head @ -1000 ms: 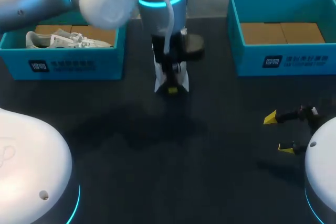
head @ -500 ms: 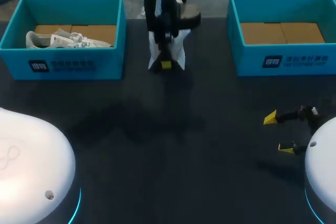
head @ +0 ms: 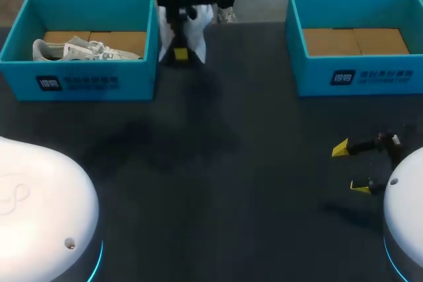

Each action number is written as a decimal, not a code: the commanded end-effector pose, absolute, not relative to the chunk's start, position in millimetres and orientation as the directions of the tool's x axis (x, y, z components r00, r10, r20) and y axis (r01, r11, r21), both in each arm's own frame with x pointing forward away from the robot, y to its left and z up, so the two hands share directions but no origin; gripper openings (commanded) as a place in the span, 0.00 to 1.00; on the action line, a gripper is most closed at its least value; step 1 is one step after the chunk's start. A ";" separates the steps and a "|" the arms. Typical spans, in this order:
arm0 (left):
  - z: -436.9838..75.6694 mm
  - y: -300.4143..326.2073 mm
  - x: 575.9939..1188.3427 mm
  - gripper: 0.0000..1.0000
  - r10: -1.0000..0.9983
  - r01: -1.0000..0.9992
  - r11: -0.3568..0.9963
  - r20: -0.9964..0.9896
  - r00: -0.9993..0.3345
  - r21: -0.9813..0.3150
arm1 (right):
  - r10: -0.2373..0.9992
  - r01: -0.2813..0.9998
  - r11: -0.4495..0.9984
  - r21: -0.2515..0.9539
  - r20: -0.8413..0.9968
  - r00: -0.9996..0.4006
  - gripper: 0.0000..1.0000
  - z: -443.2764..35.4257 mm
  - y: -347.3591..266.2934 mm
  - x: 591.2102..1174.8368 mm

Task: Take the shoe out of the shoebox, open the shoe tongue, remove and reinsert the insole, then place the shoe into the shoebox

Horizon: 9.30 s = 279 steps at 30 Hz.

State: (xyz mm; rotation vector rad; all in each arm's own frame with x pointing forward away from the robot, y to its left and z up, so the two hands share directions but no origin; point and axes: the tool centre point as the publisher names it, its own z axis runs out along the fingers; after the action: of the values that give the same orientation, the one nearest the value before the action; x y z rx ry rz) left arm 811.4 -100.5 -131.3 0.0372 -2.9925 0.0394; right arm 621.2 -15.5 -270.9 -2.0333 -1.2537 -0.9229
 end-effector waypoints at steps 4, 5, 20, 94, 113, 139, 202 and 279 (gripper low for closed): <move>-109.5 -65.0 818.2 0.00 -0.002 -0.007 1.000 0.165 -0.986 -0.029 | 0.516 0.911 -0.398 -0.109 0.794 0.321 1.00 -270.2 -15.3 618.7; -107.7 -60.3 820.2 0.00 -0.001 -0.007 0.999 0.168 -0.986 -0.032 | 0.516 0.911 -0.398 -0.109 0.794 0.321 1.00 -270.2 -15.3 618.7; -94.2 12.0 870.6 0.00 -0.048 -0.046 0.999 0.183 -0.982 0.013 | 0.516 0.911 -0.398 -0.109 0.794 0.321 1.00 -270.2 -15.3 618.7; -136.9 195.6 1057.7 0.00 -0.149 -0.141 0.989 0.207 -0.967 0.050 | 0.516 0.911 -0.398 -0.109 0.794 0.321 1.00 -270.2 -15.3 618.7; -166.1 212.8 1071.1 0.00 0.042 0.052 0.998 0.193 -0.980 0.045 | 0.516 0.911 -0.398 -0.109 0.794 0.321 1.00 -270.2 -15.3 618.7; -165.3 226.3 1068.6 0.00 0.362 0.373 0.928 0.199 -0.911 0.022 | 0.516 0.911 -0.398 -0.109 0.794 0.321 1.00 -270.2 -15.3 618.7; -179.1 301.0 1120.5 0.00 0.978 0.985 0.115 0.158 -0.136 0.132 | 0.516 0.911 -0.398 -0.109 0.794 0.321 1.00 -270.2 -15.3 618.7; -232.9 325.2 1196.2 0.00 0.987 0.992 0.083 0.133 -0.095 0.098 | 0.516 0.911 -0.398 -0.109 0.794 0.321 1.00 -270.2 -15.3 618.7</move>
State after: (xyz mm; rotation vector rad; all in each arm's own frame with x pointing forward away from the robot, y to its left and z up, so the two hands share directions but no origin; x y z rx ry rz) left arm 1183.8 323.6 -228.4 -2.0961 -2.2983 -0.2841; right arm 621.1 -15.5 -270.9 -2.0333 -1.2537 -0.9229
